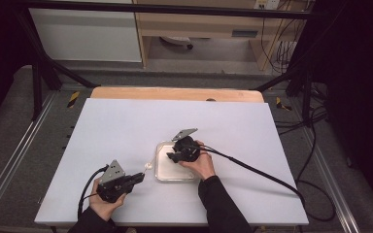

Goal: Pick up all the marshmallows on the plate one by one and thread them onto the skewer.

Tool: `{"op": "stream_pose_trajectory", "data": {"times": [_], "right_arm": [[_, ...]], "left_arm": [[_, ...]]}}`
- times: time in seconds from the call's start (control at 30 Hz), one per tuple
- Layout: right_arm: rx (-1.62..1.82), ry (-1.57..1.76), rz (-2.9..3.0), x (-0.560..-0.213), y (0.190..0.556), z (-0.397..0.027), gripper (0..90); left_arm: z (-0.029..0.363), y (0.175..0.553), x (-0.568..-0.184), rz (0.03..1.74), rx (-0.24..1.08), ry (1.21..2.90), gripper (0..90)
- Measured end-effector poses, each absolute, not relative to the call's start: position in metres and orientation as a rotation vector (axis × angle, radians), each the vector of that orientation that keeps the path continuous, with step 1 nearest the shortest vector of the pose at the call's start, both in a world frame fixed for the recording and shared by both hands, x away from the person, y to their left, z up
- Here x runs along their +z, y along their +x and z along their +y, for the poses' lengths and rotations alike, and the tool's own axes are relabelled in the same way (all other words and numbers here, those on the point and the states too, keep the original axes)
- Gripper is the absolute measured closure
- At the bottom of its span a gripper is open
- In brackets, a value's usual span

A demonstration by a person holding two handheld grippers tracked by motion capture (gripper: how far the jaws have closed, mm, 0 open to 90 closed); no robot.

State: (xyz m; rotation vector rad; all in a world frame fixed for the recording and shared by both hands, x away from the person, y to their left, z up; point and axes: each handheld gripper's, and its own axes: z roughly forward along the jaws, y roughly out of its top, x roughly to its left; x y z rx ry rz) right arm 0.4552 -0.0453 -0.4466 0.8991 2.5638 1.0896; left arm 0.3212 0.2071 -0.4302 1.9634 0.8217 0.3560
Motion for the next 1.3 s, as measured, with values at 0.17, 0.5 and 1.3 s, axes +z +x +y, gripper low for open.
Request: {"op": "stream_pose_trajectory", "data": {"times": [0.17, 0.5, 1.3], "right_arm": [[1.094, 0.911, 2.564, -0.446, 0.455, -0.046, 67.0], [1.118, 0.929, 2.558, -0.438, 0.454, -0.05, 71.5], [1.453, 0.93, 2.487, -0.384, 0.422, -0.093, 74.2]], "left_arm": [[0.207, 0.321, -0.43, 0.819, 0.354, 1.965, 88.4], [0.206, 0.32, -0.43, 0.814, 0.355, 1.966, 88.4], [0.2, 0.316, -0.429, 0.767, 0.349, 1.96, 88.4]]}}
